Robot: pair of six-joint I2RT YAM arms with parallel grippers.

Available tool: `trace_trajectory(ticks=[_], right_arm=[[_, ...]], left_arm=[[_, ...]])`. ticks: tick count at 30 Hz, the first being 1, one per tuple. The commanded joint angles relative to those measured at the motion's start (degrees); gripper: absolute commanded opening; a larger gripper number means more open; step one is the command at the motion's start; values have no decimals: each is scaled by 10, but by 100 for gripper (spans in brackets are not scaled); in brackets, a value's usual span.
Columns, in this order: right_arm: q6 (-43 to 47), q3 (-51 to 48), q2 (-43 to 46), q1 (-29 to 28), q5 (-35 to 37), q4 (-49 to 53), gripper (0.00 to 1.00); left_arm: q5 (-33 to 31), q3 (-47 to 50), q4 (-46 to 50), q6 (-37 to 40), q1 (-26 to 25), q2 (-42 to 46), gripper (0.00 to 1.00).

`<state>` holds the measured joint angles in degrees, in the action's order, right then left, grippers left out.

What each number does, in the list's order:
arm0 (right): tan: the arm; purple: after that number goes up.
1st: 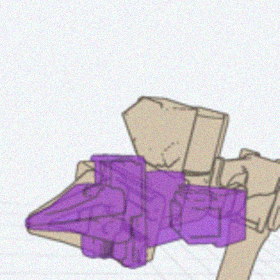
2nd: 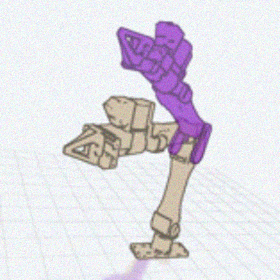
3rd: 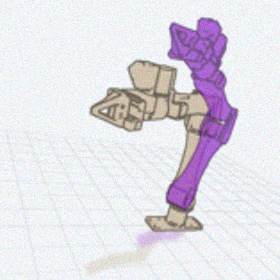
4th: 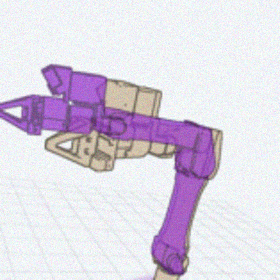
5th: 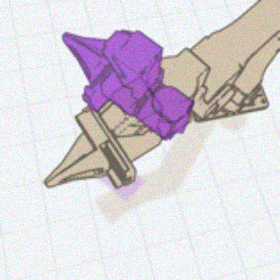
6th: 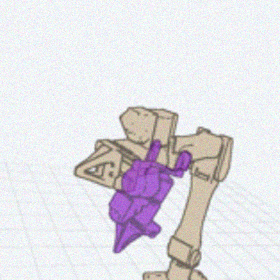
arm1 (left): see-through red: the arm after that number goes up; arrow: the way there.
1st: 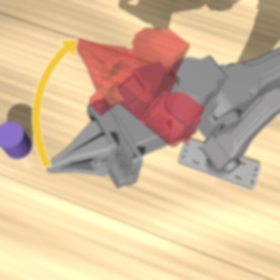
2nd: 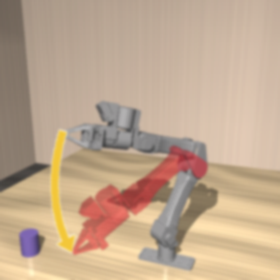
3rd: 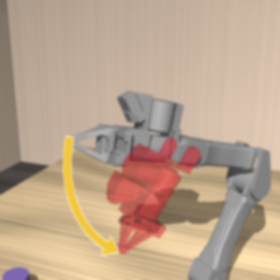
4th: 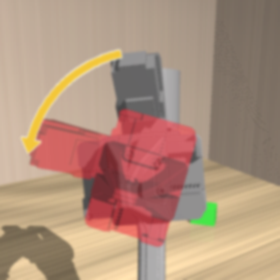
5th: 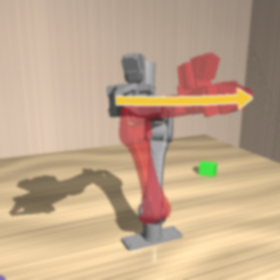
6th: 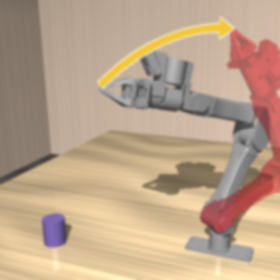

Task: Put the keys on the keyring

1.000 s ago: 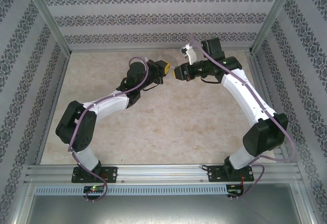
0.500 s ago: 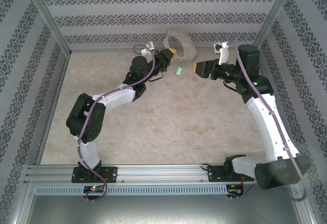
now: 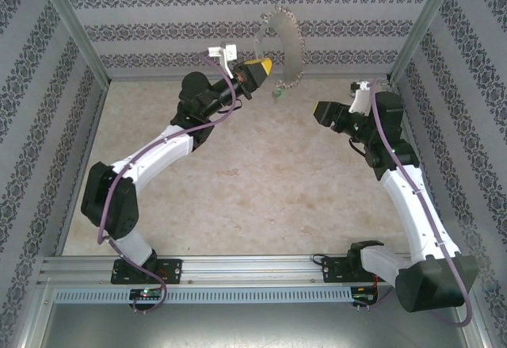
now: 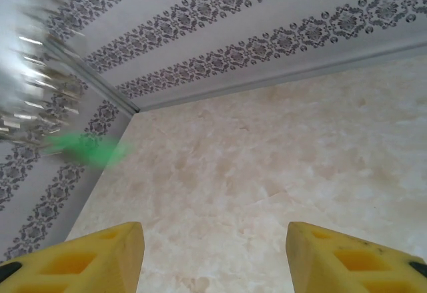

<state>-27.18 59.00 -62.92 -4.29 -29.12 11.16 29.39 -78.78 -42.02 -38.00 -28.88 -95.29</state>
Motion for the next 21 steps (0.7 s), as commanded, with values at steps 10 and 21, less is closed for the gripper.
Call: trace_trajectory(ticks=[10,21], right_arm=[[-59,-60,-8,5,-36,-117,59],[-85,-95,-2,3,-44,-158,59]], left_arm=[[21,4,-45,214,-25,68,0],[16,36,-64,249,-32,100,0]])
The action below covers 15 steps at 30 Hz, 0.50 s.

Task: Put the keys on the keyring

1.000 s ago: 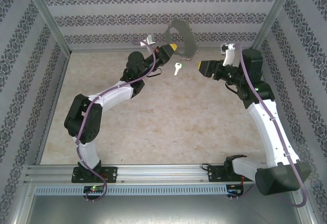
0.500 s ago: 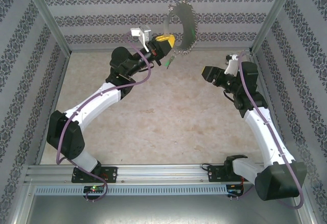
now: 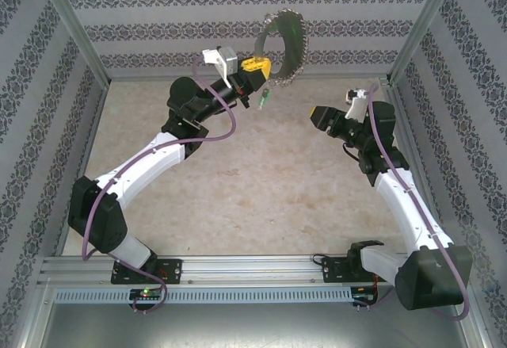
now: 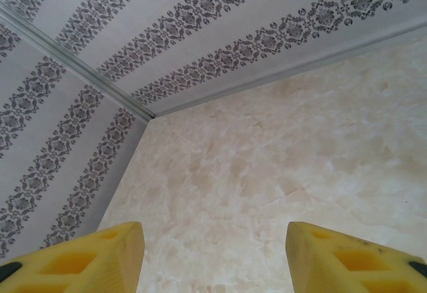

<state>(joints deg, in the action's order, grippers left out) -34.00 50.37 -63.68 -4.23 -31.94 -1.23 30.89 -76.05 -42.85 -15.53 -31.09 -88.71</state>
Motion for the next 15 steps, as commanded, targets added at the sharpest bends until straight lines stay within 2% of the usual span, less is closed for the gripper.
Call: trace_trajectory(ticks=[1,5,12,15], right_arm=[[-19,-11,6,3,-15,-36,59],[-15,-12,21,3,14,-23,59],[-2,-10,62,5,113,33,59],[3,-10,72,6,123,53,59]], left_arm=[[0,16,-59,25,-9,39,0],[-10,48,-55,23,-14,57,0],[-32,129,-49,8,-30,92,0],[-38,166,-35,0,-40,107,0]])
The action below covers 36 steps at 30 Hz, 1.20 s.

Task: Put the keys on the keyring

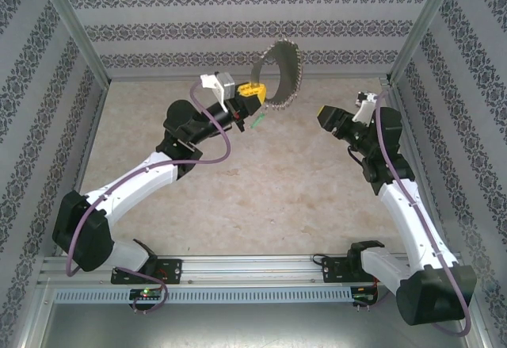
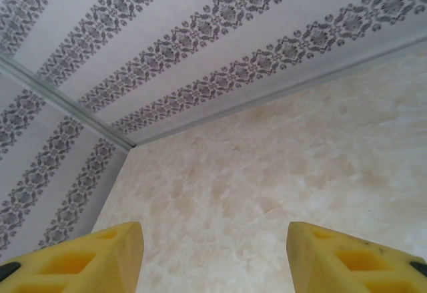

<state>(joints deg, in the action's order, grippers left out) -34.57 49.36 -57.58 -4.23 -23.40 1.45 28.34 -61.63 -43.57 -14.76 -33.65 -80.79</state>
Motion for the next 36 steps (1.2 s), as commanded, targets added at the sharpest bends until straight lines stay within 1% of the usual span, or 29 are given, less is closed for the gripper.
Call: trace_trajectory(ticks=[1,5,9,13,19,29,32,36], right_arm=[[10,-1,13,6,40,32,59],[14,-17,37,6,42,52,59],[20,-34,63,6,12,77,59],[8,-70,91,6,5,81,59],[7,-107,119,6,4,90,60],[6,-112,125,5,-9,90,60],[6,-112,120,5,-10,85,60],[13,-106,103,5,-11,80,60]], left_arm=[[-17,35,-25,-9,-19,33,0],[-39,106,-34,-10,-40,60,0],[-63,171,-54,-19,-59,76,0],[-71,216,-67,-39,-75,76,0],[-104,273,-79,-68,-100,78,0],[-141,324,-125,-126,-150,24,0],[-155,343,-145,-140,-160,5,0],[-156,353,-167,-151,-164,-24,0]])
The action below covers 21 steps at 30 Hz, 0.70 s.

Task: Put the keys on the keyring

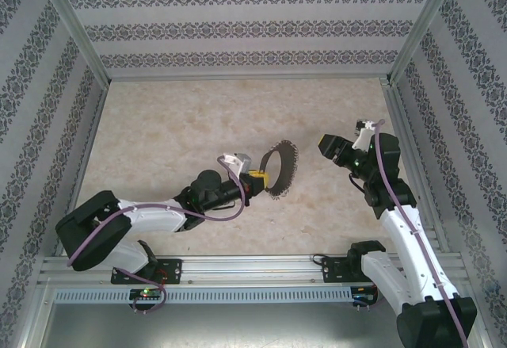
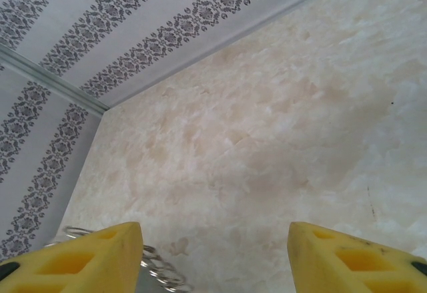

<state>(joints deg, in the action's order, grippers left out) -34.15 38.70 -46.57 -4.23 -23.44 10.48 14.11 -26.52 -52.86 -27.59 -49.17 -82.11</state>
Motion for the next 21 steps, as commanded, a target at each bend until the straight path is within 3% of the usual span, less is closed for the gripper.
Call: trace_trajectory(ticks=[1,10,21], right_arm=[[10,1,-13,5,-12,-13,60],[20,12,-66,5,-16,-31,60],[37,32,-94,2,-26,-32,60]], left_arm=[[-13,2,-77,-24,-8,-19,0],[-12,-23,-144,-34,-4,-136,0],[21,-81,-275,-104,36,-292,0]])
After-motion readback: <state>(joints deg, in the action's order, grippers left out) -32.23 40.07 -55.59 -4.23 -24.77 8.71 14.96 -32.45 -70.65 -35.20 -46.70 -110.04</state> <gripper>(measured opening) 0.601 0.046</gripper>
